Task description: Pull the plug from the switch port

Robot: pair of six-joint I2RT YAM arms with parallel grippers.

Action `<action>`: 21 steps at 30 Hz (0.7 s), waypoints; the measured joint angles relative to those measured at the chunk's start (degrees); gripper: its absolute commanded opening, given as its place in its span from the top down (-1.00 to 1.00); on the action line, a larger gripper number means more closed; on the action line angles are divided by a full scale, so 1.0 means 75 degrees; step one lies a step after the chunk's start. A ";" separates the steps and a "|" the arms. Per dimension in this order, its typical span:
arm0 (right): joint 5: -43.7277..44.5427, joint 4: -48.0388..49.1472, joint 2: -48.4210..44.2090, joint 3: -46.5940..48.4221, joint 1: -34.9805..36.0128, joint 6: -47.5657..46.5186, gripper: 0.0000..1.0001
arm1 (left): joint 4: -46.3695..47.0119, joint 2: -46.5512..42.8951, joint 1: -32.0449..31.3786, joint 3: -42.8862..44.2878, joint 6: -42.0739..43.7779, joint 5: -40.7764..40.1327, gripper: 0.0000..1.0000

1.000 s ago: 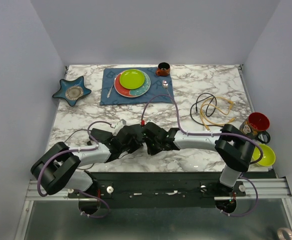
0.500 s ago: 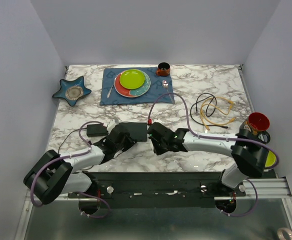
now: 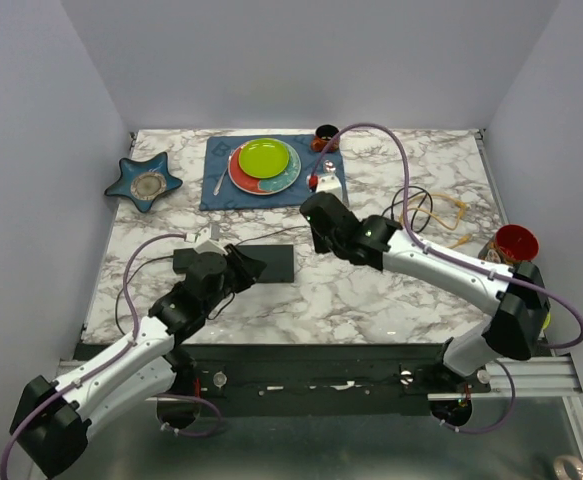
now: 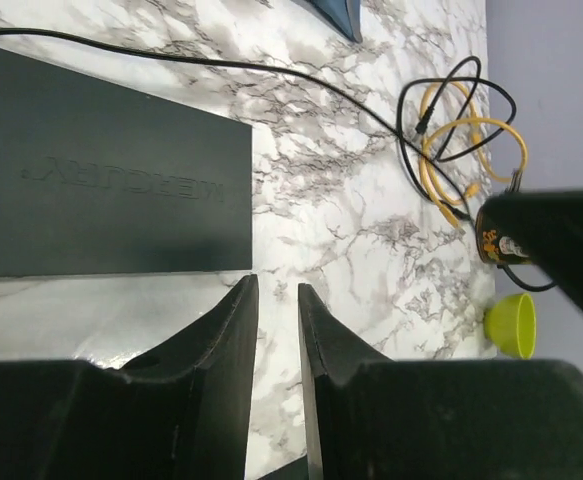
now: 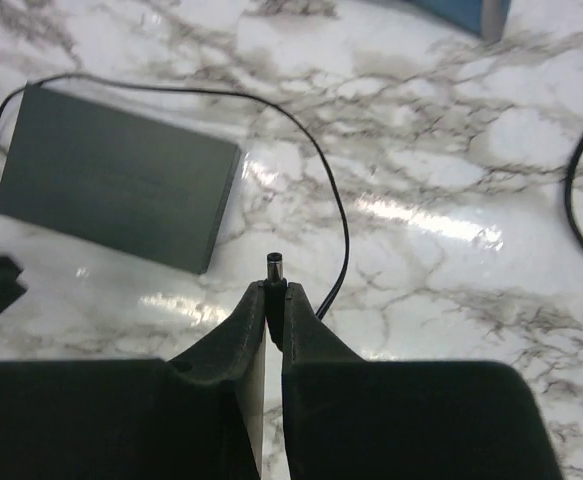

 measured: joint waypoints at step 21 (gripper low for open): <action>-0.5893 0.1705 0.4232 0.5604 0.0055 0.0297 0.99 | -0.5403 -0.4325 0.0000 0.0749 -0.1542 -0.3016 0.38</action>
